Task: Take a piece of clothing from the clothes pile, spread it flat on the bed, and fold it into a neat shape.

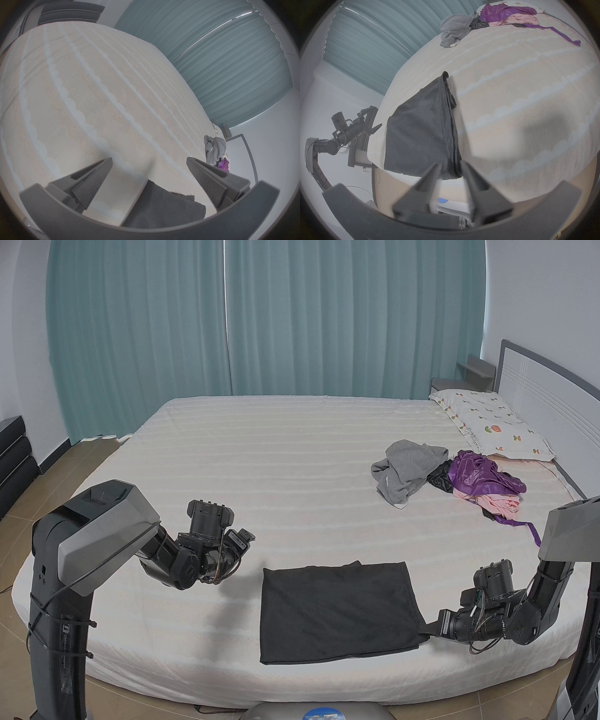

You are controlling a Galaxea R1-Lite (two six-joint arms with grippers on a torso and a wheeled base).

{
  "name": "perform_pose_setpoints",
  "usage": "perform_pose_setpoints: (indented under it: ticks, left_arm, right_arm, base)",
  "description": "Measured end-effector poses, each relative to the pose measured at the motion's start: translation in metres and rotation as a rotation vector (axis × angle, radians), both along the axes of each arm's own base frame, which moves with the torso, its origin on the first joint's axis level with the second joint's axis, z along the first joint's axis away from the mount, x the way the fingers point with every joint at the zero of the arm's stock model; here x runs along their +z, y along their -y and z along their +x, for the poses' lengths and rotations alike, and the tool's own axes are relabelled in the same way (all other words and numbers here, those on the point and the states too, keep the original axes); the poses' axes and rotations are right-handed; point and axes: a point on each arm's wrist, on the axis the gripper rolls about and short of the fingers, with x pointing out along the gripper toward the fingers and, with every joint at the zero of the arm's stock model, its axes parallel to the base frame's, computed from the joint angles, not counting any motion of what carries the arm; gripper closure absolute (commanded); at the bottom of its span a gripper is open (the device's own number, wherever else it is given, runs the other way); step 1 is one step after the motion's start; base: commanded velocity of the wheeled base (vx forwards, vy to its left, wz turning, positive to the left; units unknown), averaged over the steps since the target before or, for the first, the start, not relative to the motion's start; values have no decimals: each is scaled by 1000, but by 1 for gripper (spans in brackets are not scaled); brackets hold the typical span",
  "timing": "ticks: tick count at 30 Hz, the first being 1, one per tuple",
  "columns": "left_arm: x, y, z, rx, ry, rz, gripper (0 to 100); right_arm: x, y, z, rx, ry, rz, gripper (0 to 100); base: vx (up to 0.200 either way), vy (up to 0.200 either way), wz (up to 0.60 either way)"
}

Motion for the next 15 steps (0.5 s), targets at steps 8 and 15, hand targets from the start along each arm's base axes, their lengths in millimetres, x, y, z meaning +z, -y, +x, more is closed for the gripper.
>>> perform_pose_setpoints:
  ticks: [8,15]
  left_arm:
    - [0,0,0,0,1,0,0]
    - [0,1,0,-2,3,1,0]
  right_arm:
    - [6,2,24,-31,70,22,0]
    - [11,-6,74,-82,175,74,0]
  base:
    - [0,0,0]
    - [0,0,0]
